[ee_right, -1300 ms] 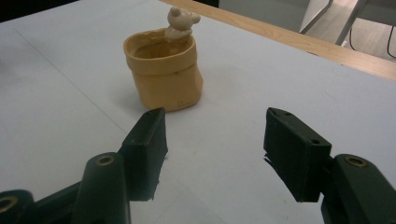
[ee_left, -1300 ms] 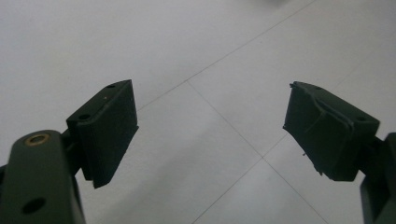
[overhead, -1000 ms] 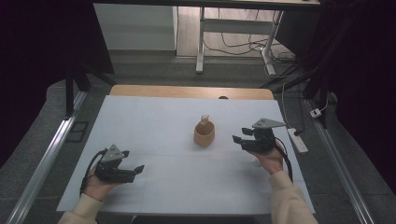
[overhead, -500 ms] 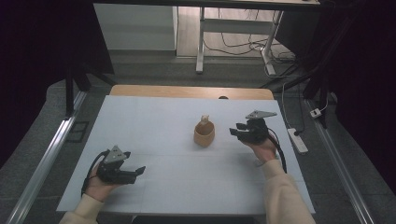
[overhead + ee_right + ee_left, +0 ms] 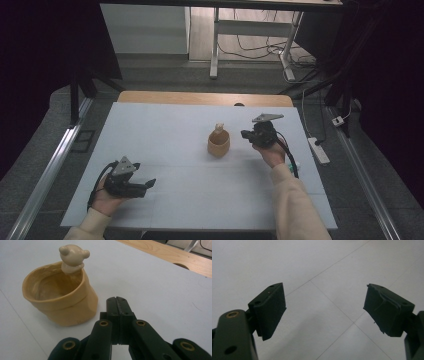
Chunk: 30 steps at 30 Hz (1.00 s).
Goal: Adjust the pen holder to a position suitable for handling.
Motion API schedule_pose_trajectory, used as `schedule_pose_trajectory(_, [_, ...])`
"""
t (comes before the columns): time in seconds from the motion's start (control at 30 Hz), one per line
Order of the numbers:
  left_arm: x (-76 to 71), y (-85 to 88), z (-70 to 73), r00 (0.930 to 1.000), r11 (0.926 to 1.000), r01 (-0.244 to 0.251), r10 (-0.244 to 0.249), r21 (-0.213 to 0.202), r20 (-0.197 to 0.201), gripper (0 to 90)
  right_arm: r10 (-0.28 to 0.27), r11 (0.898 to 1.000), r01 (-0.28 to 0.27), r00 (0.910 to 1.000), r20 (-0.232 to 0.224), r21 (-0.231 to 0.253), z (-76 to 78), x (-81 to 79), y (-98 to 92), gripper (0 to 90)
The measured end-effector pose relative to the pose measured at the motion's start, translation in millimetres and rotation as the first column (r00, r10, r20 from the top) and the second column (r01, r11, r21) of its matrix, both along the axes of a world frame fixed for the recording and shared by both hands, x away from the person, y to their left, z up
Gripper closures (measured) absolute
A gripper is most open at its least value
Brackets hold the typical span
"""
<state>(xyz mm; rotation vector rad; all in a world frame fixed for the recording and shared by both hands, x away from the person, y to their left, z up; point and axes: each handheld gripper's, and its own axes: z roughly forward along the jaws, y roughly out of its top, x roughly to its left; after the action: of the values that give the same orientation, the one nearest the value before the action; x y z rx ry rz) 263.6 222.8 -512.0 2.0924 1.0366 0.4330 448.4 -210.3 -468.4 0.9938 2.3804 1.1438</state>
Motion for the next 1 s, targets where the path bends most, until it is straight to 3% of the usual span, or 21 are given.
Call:
schedule_pose_trajectory(0.37, [0.7,1.2,-0.6,1.0000,1.0000,0.002,-0.002,0.002,-0.001,17.6,0.011,1.000,-0.011,0.9996,-0.028,-0.016,-6.5,22.8,19.2,90.0])
schedule_pose_trajectory(0.43, [0.9,1.6,-1.0,1.0000,1.0000,0.001,-0.001,0.003,-0.002,17.6,0.022,1.000,-0.022,0.9992,-0.032,0.008,-7.9,24.4,22.4,90.0])
schedule_pose_trajectory(0.67, [1.3,0.9,-2.0,1.0000,1.0000,0.001,-0.001,0.008,-0.005,17.7,0.064,0.998,-0.065,0.9967,-0.050,-0.022,-19.4,27.6,35.5,90.0])
schedule_pose_trajectory(0.87, [1.9,2.1,-2.6,1.0000,1.0000,-0.002,0.002,0.009,-0.009,17.9,0.096,0.995,-0.097,0.9926,-0.075,-0.009,-29.1,37.3,40.4,90.0])
schedule_pose_trajectory(1.0, [3.0,2.9,-4.0,0.9999,0.9999,-0.005,0.005,0.009,-0.015,18.0,0.108,0.993,-0.111,0.9908,-0.082,-0.044,-32.9,38.4,46.4,90.0])
